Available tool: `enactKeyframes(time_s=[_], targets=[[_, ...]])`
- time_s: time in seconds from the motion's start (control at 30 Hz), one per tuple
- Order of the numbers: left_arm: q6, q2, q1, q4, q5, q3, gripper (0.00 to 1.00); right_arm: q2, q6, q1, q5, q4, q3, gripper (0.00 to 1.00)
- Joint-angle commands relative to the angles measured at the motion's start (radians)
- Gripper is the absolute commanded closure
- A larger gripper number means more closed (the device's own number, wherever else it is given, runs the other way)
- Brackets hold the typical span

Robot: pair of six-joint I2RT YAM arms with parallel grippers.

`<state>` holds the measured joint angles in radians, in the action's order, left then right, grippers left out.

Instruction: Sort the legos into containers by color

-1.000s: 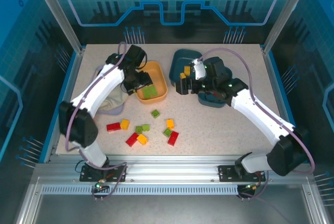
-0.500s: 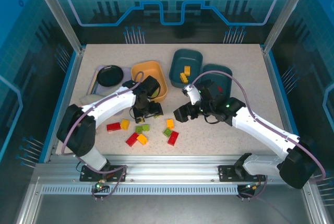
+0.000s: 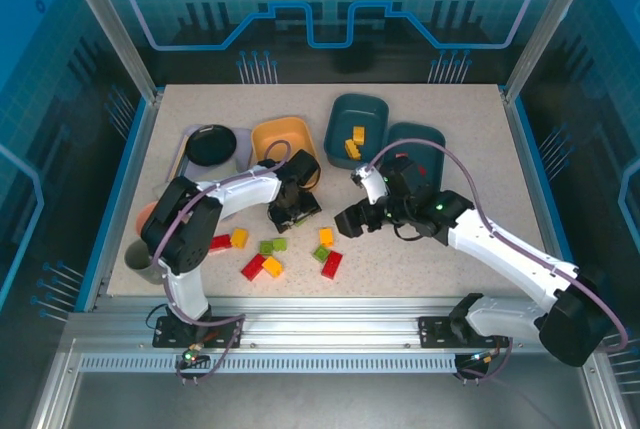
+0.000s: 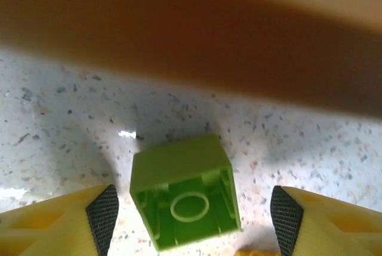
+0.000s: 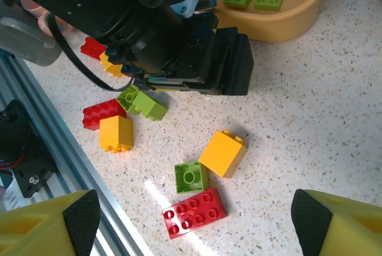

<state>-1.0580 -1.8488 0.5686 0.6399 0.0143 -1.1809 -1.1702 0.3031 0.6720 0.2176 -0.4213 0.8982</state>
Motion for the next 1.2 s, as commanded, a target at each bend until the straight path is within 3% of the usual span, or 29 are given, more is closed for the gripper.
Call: enactKeyframes(time_s=[0.0,0.27,0.5,0.67,0.77,0.93,1.17], targets=[[-0.046,-0.025,-0.013,0.0,0.035,0.01,0.38,0.035,0.019,-0.033,0.038,0.006,-0.013,0.14],[-0.036,-0.042,-0.014,0.04,0.067,-0.005,0.67,0.034,0.024,-0.065,0.065,0.004,-0.012,0.14],[-0.051,0.144,0.016,0.211,0.061,-0.046,0.73,0.057,0.033,-0.082,0.052,-0.016,0.011,0.14],[0.027,0.233,-0.011,0.35,0.1,-0.17,0.72,0.056,0.07,-0.116,0.064,0.018,0.035,0.14],[0.097,0.173,-0.085,0.344,0.079,-0.269,0.72,0.023,0.085,-0.123,0.069,0.053,0.047,0.14],[0.187,-0.07,-0.185,0.309,0.016,-0.493,0.71,-0.043,0.097,-0.13,0.066,0.074,0.076,0.14],[0.201,-0.326,-0.246,0.279,-0.039,-0.724,0.69,-0.125,0.099,-0.141,0.036,0.048,0.116,0.14]])
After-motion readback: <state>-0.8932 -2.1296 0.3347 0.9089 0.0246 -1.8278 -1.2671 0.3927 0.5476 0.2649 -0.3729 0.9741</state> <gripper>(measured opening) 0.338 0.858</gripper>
